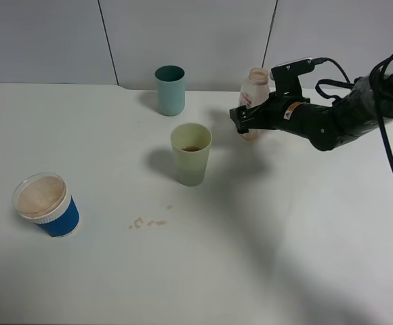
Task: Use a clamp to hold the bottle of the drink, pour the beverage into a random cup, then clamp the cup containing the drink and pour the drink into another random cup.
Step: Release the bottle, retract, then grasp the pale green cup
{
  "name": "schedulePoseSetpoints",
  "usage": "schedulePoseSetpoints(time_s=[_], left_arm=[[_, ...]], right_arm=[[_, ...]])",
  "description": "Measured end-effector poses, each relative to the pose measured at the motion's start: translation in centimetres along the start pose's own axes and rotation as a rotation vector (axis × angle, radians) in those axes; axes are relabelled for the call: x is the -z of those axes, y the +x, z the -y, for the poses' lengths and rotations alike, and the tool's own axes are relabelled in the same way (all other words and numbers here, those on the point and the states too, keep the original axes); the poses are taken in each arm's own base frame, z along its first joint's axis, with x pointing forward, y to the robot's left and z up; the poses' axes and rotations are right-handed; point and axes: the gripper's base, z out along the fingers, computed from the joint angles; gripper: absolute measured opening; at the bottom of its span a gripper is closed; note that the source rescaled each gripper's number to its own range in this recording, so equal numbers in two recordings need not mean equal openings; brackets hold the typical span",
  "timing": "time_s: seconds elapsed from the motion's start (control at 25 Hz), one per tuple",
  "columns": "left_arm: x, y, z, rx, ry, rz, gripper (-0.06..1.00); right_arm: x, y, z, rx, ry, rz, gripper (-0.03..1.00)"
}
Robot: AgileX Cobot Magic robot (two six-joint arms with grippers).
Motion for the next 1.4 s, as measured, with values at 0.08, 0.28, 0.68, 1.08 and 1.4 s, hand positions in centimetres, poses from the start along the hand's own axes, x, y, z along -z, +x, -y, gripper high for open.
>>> schedulePoseSetpoints(time_s=[0.08, 0.28, 0.68, 1.08, 1.4], left_arm=[[0.0, 0.0, 0.0, 0.000, 0.000, 0.000, 1.00], [0.0, 0.0, 0.0, 0.000, 0.000, 0.000, 1.00], [0.0, 0.0, 0.0, 0.000, 0.000, 0.000, 1.00], [0.0, 0.0, 0.0, 0.000, 0.000, 0.000, 1.00], [0.0, 0.0, 0.0, 0.000, 0.000, 0.000, 1.00]], right_arm=[[0.3, -0.4, 0.1, 0.007, 0.001, -0.011, 1.00], [1.1, -2.0, 0.2, 0.029, 0.006, 0.019, 1.00], [3.4, -5.6, 0.5, -0.039, 0.017, 0.085, 1.00], [7.2, -8.7, 0.9, -0.074, 0.034, 0.000, 1.00], [12.7, -12.6, 1.1, -0.026, 0.051, 0.028, 1.00]])
